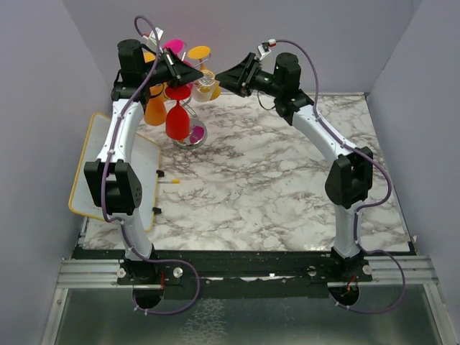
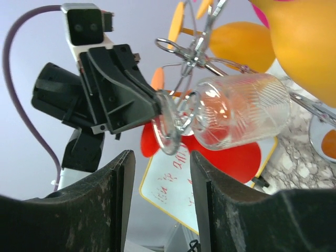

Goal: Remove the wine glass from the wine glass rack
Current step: Pick up the wine glass from the wine rack.

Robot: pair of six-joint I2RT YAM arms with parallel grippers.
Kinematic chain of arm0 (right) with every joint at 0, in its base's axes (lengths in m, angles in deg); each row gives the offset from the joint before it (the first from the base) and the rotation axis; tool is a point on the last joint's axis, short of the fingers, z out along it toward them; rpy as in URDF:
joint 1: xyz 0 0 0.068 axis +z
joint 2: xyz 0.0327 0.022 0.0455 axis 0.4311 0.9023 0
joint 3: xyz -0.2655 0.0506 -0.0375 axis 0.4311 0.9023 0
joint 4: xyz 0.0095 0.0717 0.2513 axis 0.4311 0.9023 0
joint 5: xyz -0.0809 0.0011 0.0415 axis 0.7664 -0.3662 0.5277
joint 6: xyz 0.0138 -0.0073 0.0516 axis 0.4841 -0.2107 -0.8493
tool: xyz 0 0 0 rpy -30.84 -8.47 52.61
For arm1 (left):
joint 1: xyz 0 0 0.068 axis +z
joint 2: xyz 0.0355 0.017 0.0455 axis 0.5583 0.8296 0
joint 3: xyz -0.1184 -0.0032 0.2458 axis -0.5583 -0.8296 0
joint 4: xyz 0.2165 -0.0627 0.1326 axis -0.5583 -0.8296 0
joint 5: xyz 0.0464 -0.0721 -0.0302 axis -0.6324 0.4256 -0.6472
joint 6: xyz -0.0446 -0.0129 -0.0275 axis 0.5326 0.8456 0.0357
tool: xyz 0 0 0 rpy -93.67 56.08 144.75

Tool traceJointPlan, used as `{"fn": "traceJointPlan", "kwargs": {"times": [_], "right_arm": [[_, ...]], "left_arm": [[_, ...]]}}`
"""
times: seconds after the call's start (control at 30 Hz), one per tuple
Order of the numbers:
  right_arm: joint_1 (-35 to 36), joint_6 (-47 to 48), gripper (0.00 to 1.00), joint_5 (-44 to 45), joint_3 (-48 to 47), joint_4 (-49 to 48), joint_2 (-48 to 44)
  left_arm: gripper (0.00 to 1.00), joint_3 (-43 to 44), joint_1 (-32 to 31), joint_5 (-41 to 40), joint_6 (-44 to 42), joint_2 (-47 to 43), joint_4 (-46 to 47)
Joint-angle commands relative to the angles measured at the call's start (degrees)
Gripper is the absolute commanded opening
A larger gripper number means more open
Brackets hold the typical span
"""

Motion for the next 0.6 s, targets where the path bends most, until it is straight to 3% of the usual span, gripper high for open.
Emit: {"fn": "traceJointPlan", "kwargs": {"times": [0.0,0.13,0.3,0.57], "right_arm": [[0.26,-1.49,0.50,-2.80,-4.42,-3.55,1.74],[0.59,-1.54,0.49,-3.82,-8.21,-0.67,3.98],[0.61,-0.92,0.50,-2.01,-3.50,-1.37,1.83],[0.77,1.58,0.50,-2.11,-5.44,3.67,2.91]], "left_arm": [[0.00,3.81,0.66,-1.59,-2.44,-0.15,-3.00],[0.00,4.33,0.68,-1.49,-2.63,-0.07,-3.53],[0.00,3.89,0.66,-1.26,-5.64,-0.04,-6.56],[0.00,2.51,0.66,-1.57,-8.24,-0.14,-8.72]]}}
